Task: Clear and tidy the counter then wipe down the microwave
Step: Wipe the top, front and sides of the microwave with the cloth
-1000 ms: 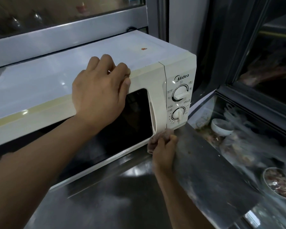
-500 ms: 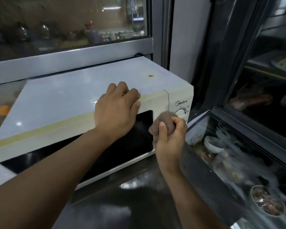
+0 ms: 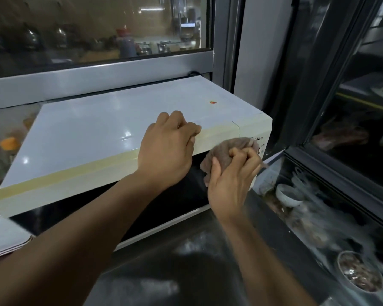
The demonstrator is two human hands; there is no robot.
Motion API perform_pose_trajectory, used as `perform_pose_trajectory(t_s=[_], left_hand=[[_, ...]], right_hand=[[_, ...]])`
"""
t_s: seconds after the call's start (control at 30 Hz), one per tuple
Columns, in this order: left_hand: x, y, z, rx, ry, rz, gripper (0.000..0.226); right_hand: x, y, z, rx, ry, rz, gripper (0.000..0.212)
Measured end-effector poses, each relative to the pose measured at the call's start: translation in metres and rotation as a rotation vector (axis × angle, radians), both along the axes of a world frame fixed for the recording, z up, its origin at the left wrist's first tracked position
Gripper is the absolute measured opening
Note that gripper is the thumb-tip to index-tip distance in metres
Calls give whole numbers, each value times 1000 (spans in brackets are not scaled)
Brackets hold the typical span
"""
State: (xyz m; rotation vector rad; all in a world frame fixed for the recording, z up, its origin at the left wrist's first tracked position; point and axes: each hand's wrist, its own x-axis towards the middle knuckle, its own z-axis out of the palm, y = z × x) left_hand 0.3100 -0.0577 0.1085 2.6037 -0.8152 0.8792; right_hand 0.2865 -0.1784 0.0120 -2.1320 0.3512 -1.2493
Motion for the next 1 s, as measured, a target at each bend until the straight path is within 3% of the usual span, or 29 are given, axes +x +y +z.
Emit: perform_pose_trajectory(t_s=[0.27, 0.4, 0.57, 0.83, 1.0], left_hand=[[0, -1, -1, 14, -28, 8, 31], [0, -1, -2, 14, -41, 20, 30], [0, -1, -2, 17, -76, 29, 29], [-1, -2, -5, 59, -128, 49, 31], [0, -2, -7, 59, -150, 51, 31]], right_hand=[[-16, 1, -42, 31, 86, 59, 30], [-17, 0, -18, 15, 104, 98, 30], [1, 7, 14, -33, 17, -31, 31], [-4, 0, -56, 87, -127, 104, 27], [-14, -2, -104, 146, -40, 199, 25]])
